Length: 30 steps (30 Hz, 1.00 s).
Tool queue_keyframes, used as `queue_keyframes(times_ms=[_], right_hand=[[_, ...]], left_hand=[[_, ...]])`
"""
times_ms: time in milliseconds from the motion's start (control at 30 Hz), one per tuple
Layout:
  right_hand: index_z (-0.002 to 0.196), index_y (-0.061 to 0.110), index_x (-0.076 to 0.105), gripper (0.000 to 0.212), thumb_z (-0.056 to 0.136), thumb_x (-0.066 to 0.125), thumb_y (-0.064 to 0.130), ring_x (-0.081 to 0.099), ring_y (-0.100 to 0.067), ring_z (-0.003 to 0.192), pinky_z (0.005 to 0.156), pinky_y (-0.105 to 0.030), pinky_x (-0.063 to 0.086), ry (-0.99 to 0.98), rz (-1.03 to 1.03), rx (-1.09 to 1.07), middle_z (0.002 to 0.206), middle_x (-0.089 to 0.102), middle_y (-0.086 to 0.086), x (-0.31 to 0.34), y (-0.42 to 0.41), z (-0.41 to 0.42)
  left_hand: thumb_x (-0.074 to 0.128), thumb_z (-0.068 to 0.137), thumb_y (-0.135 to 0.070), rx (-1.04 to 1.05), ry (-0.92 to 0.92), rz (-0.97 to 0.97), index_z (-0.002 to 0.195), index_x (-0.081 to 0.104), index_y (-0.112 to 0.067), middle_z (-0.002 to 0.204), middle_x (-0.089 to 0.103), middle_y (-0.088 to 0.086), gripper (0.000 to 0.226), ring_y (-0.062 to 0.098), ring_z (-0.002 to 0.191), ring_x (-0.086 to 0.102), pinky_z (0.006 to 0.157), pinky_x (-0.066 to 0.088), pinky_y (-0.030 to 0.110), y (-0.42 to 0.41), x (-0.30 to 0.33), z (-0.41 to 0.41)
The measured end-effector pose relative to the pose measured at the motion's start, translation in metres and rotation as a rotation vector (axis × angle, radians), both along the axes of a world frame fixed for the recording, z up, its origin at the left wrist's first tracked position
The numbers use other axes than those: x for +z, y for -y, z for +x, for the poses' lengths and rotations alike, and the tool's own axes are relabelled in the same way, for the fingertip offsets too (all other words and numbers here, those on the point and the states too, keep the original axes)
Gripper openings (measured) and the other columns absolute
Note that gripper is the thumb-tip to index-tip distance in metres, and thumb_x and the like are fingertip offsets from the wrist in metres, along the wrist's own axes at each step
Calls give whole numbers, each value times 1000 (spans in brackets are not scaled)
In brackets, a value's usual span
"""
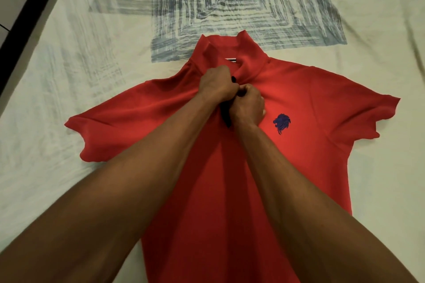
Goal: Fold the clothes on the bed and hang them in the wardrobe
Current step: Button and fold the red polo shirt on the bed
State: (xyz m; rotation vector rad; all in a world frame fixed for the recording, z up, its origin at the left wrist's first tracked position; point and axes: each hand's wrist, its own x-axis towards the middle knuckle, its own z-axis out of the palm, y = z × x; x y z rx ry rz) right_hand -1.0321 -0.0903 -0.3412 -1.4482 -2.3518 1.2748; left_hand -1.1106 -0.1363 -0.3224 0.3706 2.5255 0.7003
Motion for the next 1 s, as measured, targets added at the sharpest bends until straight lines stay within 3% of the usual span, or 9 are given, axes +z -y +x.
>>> queue_keyframes(times_ms=[200,300,367,467,567,667,733,833,1000], right_hand=[[97,25,69,12,90,61,28,52,-21,118,90,-34,29,-52,-8,-38,108,71,6,-2,4,0],[88,27,66,7,88,64,33,56,-19,114,92,-35,32,-55,-9,-48,99,71,9,-4,5,-1],[81,29,63,11,88,65,37,58,-19,112,94,-37,35,-55,-14,-53,93,70,11,-3,5,-2],[76,28,60,16,86,67,39,60,-18,108,95,-38,37,-61,-22,-70,84,66,12,-5,5,-5],[69,30,56,20,82,69,37,62,-18,105,98,-41,40,-79,-45,-85,78,62,14,-7,5,-5],[69,32,56,19,80,71,34,64,-17,103,98,-44,43,-107,-67,-90,75,62,14,-9,4,-4],[74,31,58,15,79,72,32,65,-17,100,97,-46,45,-145,-79,-104,78,65,13,-10,3,-3],[76,29,61,12,81,72,29,67,-16,91,93,-47,48,-208,-107,-120,83,69,9,-11,-1,-1],[79,27,60,8,85,65,27,66,-16,91,94,-46,46,-192,-120,-118,82,67,12,-9,-4,-4]], left_hand=[[77,83,-26,-55,42,30,79,71,-15,86,72,7,14,24,87,70,80,58,35,10,0,-14],[73,86,-21,-31,49,101,71,65,-20,77,68,1,17,21,83,70,78,59,34,15,-5,-15],[70,88,-19,-34,-11,120,74,62,-21,76,64,-3,16,21,87,68,73,52,30,19,-7,-11],[66,89,-16,-17,-96,176,82,60,-19,83,62,-3,9,24,92,64,78,50,35,21,-14,-4],[65,88,-13,67,-98,264,85,62,-17,78,62,-5,6,19,84,62,73,47,29,23,-22,1],[63,87,-5,197,-41,391,87,61,-18,68,59,-7,13,9,66,55,57,40,18,20,-29,8],[60,89,0,299,45,499,84,57,-20,66,55,-8,21,2,59,52,56,39,17,16,-33,12],[55,93,3,394,153,610,82,53,-26,70,52,-5,31,2,58,50,57,41,19,11,-37,15],[53,93,5,436,198,639,84,52,-26,71,50,-4,33,8,61,48,57,41,20,8,-38,14]])
